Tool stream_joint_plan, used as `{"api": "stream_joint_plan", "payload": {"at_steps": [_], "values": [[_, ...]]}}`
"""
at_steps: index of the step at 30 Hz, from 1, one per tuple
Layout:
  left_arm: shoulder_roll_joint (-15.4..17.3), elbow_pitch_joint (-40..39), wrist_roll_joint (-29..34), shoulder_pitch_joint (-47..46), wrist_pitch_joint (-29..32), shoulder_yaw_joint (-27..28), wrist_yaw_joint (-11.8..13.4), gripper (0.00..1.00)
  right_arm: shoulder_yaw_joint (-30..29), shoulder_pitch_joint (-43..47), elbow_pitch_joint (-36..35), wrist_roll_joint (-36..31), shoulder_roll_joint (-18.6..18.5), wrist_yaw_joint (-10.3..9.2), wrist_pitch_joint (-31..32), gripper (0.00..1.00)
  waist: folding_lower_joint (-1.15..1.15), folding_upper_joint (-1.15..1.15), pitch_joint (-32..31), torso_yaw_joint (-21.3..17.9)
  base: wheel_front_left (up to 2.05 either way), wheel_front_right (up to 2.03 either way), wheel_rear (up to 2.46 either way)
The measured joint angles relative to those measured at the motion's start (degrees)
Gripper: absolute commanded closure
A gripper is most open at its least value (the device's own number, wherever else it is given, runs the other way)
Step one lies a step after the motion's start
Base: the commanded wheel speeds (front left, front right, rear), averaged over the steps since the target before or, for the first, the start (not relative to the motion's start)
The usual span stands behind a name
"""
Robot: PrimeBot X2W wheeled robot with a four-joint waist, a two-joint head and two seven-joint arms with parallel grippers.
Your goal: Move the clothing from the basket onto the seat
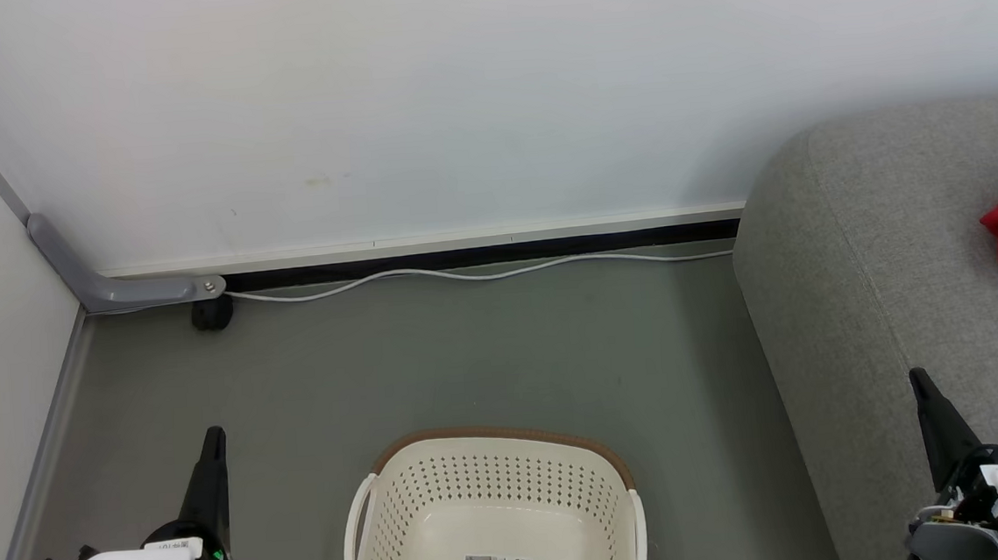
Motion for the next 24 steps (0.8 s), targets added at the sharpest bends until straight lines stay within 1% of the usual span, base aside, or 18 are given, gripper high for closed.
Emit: {"api": "stream_joint_plan", "payload": {"at_steps": [24], "values": [[0.00, -0.01, 0.00, 0.00, 0.00, 0.00, 0.00, 1.00, 0.00, 0.00, -0.01, 0.00, 0.00, 0.00, 0.00, 1.00, 0.00, 0.00, 0.00, 0.00, 0.00, 0.00, 0.00]]}}
